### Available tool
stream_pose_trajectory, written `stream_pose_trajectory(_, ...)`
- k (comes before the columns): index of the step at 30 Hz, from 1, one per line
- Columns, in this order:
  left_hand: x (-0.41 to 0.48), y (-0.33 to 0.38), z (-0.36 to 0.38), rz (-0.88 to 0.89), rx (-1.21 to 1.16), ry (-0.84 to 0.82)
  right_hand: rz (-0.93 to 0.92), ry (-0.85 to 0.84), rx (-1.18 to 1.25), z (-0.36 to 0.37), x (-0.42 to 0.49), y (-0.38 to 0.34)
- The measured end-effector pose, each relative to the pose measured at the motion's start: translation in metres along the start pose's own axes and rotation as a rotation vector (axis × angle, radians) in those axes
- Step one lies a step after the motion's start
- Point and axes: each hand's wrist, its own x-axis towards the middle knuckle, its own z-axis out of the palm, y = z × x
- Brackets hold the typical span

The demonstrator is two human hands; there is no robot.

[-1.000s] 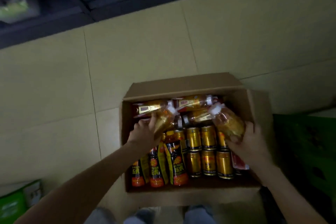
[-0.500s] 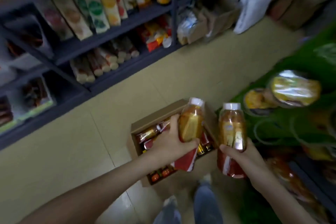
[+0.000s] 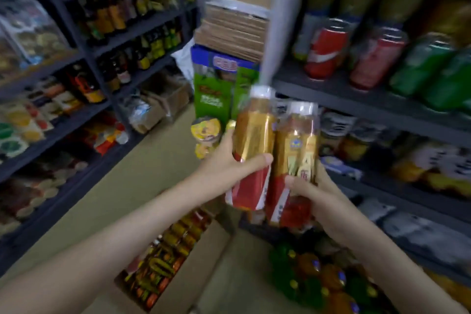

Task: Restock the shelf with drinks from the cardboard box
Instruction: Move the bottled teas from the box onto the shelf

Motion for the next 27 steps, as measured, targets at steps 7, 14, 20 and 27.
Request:
stream_pose_trajectory(7, -0.016, 0.102, 0.148, 0.168, 0.168, -0.300, -0.125, 0.187, -0.065, -0.145, -0.121, -0.018)
stream_pose_trajectory(14, -0.028, 0.176, 0.213, 0.332, 0.075, -0.228, -0.259, 0.268, -0.115, -0.211, -0.185, -0.062)
stream_pose_trajectory(20, -0.022, 0.230, 0.220, 0.488, 0.020, -0.124, -0.409, 0.347, -0.117, -0.234, -0.198, -0.112)
stream_pose_trajectory(27, 0.016, 0.289, 0.197, 0.585, -0.062, -0.002, -0.575, 0.409, -0.188, -0.252, -0.182, -0.189)
